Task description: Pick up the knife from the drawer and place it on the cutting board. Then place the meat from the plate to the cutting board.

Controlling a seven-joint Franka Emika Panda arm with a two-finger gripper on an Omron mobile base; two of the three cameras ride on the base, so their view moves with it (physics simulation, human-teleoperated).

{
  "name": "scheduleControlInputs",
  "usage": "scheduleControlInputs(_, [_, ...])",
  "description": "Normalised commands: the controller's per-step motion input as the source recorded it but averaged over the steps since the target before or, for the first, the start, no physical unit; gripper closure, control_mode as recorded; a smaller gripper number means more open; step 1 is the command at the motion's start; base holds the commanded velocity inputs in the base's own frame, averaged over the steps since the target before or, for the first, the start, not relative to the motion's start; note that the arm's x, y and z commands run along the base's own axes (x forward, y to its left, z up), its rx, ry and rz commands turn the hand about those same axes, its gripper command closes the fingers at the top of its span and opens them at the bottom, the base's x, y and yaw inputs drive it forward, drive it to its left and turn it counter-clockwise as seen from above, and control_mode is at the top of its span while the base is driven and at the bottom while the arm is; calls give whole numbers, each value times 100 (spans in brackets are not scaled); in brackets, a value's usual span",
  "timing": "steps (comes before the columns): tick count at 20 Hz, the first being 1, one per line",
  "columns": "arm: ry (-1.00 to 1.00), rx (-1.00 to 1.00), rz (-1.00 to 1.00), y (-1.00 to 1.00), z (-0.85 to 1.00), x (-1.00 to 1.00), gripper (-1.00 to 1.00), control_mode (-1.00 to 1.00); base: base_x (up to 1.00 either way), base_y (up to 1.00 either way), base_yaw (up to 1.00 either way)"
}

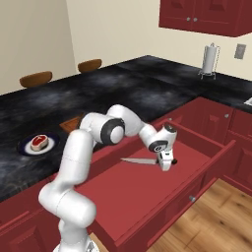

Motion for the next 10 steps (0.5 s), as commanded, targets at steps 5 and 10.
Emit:
scheduleControlInputs(5, [0,1,-2,26,97,9,100,-100,0,0,0])
scheduleControlInputs(10, [0,9,-5,47,82,39,100,-100,0,0,0])
